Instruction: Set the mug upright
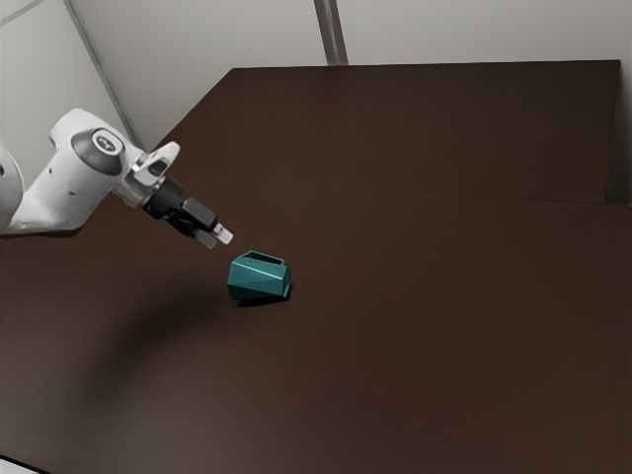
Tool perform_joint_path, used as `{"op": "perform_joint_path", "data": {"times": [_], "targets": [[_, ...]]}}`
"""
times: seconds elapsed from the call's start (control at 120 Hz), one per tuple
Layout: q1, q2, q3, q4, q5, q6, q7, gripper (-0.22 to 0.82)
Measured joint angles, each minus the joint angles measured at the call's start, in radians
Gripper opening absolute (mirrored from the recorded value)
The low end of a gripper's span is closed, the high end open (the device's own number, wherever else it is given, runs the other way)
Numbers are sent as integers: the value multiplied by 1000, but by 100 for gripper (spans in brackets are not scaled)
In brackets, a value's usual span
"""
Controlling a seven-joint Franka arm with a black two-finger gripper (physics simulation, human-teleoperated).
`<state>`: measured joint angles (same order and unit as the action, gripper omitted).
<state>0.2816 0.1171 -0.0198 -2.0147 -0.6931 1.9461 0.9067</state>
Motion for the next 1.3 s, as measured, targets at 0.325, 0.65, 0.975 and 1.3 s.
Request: {"op": "perform_joint_path", "data": {"times": [0.325, 0.65, 0.975, 1.3], "targets": [[36, 56, 0, -51, -86, 12, 81, 60], [52, 89, 0, -63, -136, 13, 123, 60], [50, 137, -2, -54, -228, -2, 151, 60], [42, 198, -3, -22, -301, -18, 168, 60]]}}
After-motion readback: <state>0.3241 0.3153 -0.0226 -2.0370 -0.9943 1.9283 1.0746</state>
